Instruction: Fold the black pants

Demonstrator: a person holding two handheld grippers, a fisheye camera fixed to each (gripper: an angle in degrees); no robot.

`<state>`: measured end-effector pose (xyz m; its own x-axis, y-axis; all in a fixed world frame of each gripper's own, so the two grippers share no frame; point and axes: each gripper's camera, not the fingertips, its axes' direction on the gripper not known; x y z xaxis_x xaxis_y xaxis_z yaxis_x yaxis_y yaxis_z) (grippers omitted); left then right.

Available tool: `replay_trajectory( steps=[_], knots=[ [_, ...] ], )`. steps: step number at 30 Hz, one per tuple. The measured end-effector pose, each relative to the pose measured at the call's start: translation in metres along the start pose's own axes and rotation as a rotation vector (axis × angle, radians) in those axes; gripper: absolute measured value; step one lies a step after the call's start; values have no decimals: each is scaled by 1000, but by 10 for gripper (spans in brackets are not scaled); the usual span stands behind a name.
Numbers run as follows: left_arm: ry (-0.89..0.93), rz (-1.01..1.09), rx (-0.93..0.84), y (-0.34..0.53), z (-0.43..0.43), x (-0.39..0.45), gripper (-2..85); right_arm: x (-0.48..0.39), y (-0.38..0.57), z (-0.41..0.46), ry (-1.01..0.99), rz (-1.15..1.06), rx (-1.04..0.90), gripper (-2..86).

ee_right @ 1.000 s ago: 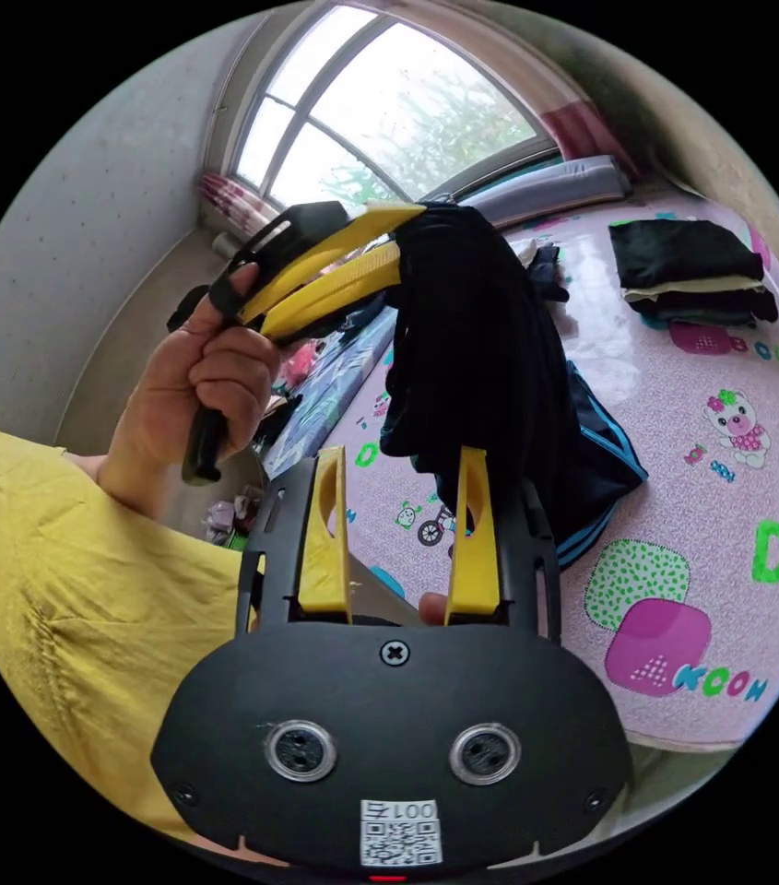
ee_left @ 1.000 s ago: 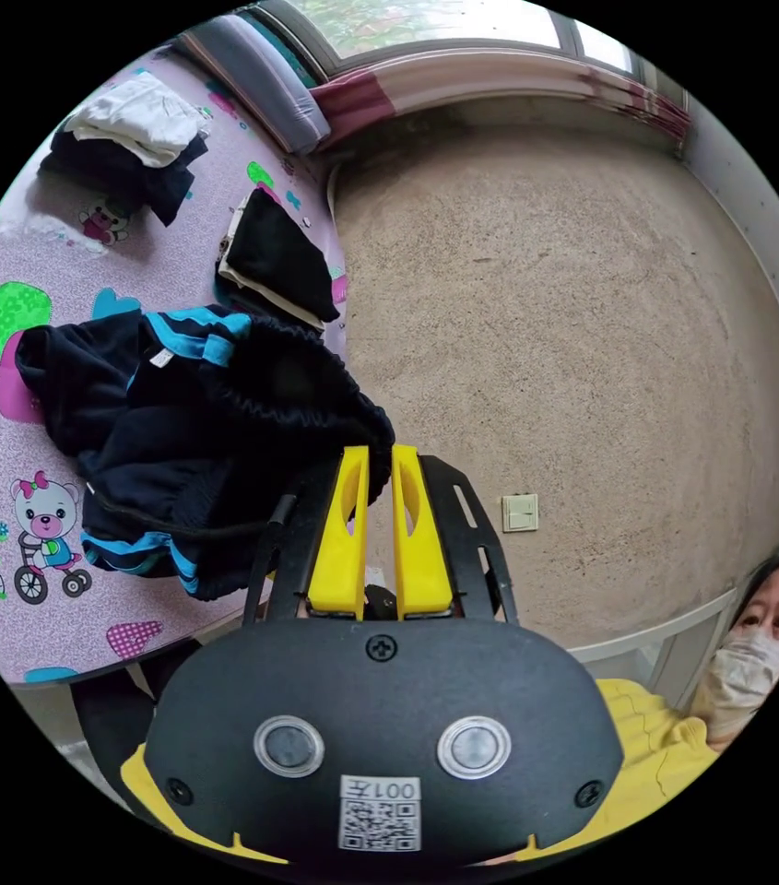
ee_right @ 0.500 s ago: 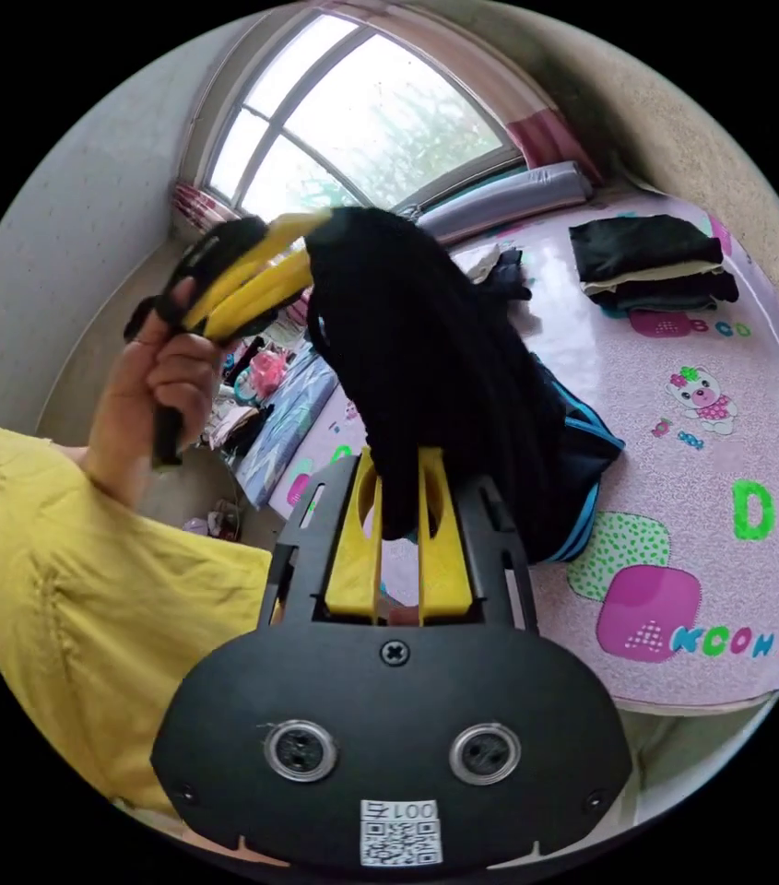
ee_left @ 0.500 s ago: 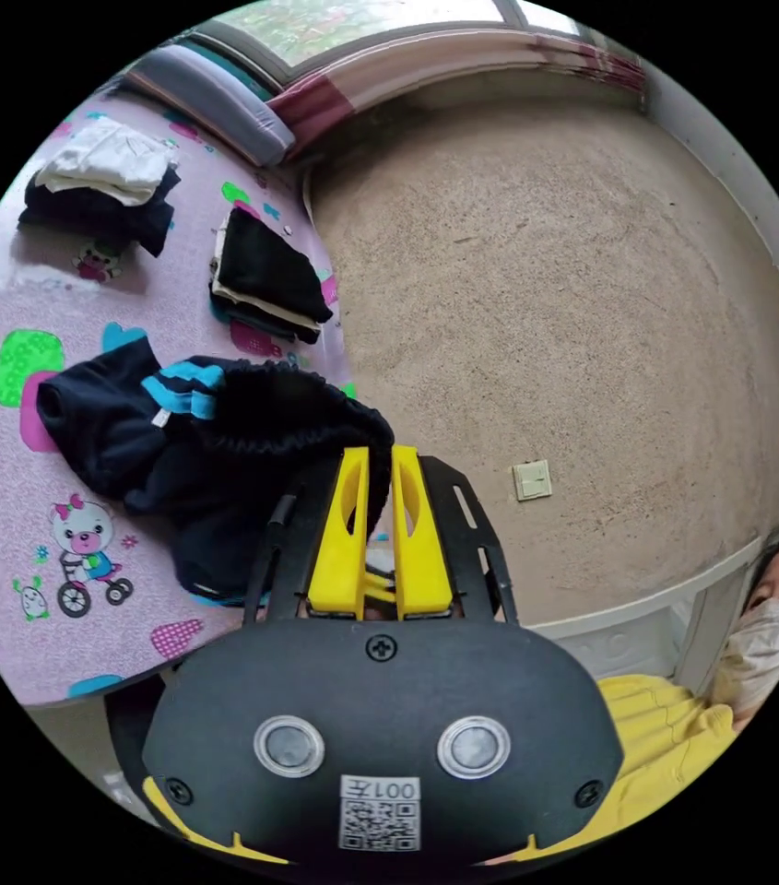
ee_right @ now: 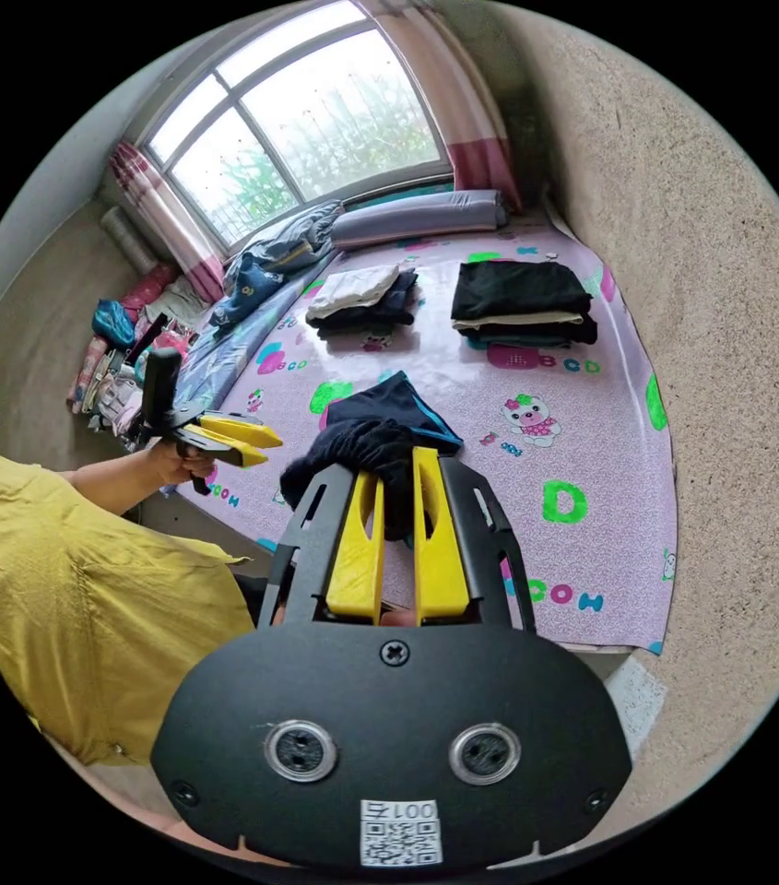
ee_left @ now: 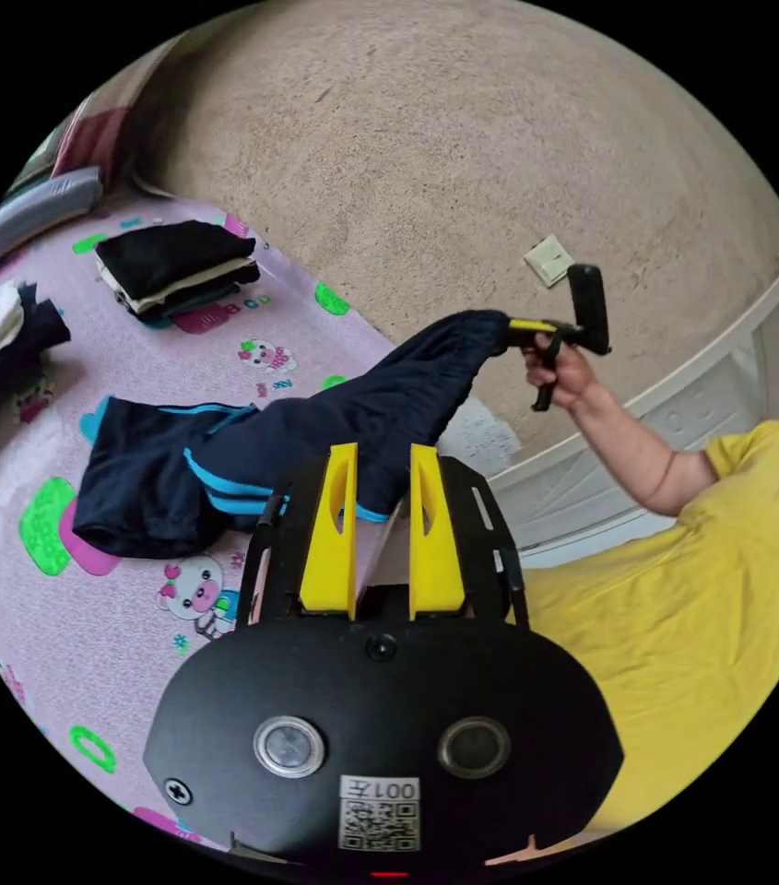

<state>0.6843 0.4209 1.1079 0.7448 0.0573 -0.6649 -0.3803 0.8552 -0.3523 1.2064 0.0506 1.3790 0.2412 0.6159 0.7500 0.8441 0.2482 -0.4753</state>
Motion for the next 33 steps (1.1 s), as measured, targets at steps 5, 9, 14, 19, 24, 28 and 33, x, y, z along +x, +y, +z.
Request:
replay_trajectory(
  steps=[5, 9, 14, 19, 24, 28, 33],
  knots=[
    [-176, 123, -5, 68, 57, 34, 55, 2, -17, 1, -47, -25, -21, 59],
    [-353, 275, -34, 121, 99, 67, 60, 12, -33, 0, -187, 20, 18, 59],
    [-546, 298, 40, 184, 157, 99, 89, 14, -60, 5, -425, 65, 61, 60],
    [-760, 320, 118, 231, 210, 127, 123, -13, -87, 15, -553, 48, 45, 60],
    [-937, 309, 167, 270, 263, 151, 134, -49, -103, 21, -633, 17, 16, 60],
    [-1007, 182, 258, 292, 288, 165, 72, -71, -102, 23, -654, -2, -3, 60],
    [-1005, -7, 433, 335, 246, 176, -1, -89, -93, -11, -499, -138, 6, 59]
  ],
)
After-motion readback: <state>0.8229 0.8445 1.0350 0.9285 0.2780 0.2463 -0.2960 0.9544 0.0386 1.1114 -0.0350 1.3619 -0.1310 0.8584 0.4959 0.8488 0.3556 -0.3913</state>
